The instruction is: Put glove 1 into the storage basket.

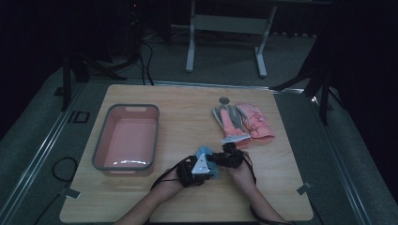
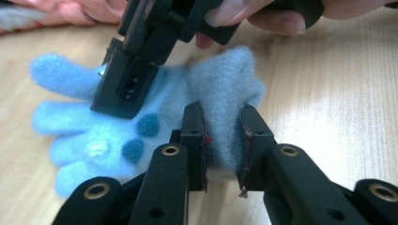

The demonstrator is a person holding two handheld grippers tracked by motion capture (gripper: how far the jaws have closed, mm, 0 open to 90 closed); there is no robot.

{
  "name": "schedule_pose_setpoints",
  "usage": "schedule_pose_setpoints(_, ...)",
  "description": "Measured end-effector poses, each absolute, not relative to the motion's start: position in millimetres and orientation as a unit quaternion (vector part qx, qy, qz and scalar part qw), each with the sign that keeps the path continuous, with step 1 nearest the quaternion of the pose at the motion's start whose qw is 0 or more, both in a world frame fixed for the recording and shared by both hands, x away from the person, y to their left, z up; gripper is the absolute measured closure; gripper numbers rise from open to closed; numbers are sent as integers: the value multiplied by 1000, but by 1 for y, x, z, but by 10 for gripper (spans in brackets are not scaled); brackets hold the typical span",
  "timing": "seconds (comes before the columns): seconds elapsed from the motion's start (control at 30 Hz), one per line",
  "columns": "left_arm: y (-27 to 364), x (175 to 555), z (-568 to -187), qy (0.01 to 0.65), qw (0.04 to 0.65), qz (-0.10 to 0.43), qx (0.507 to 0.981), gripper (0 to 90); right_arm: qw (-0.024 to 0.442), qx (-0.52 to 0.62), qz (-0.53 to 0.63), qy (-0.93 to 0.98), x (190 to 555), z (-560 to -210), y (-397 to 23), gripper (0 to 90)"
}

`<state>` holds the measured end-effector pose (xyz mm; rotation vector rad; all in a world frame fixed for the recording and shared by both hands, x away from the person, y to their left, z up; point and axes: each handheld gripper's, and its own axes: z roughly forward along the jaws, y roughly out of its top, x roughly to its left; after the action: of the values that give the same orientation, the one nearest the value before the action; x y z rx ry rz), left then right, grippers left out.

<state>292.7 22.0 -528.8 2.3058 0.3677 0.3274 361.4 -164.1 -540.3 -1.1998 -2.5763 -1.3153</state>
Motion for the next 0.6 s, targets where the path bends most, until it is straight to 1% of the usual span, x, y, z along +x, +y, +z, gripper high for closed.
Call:
schedule_pose_setpoints(0.27,31,297,-501,129,375,147,906,767,-8,-365,-443,-819,366,-507,-155,835)
schedule_pose_setpoints(0.53,43,299,-482,124,365,166,908,768,-2,-353,-460,-815,373,-486,-141,843)
schedule_pose_setpoints(0.6,48,300,-477,125,364,171,907,768,-7,-346,-460,-818,374,-480,-136,844)
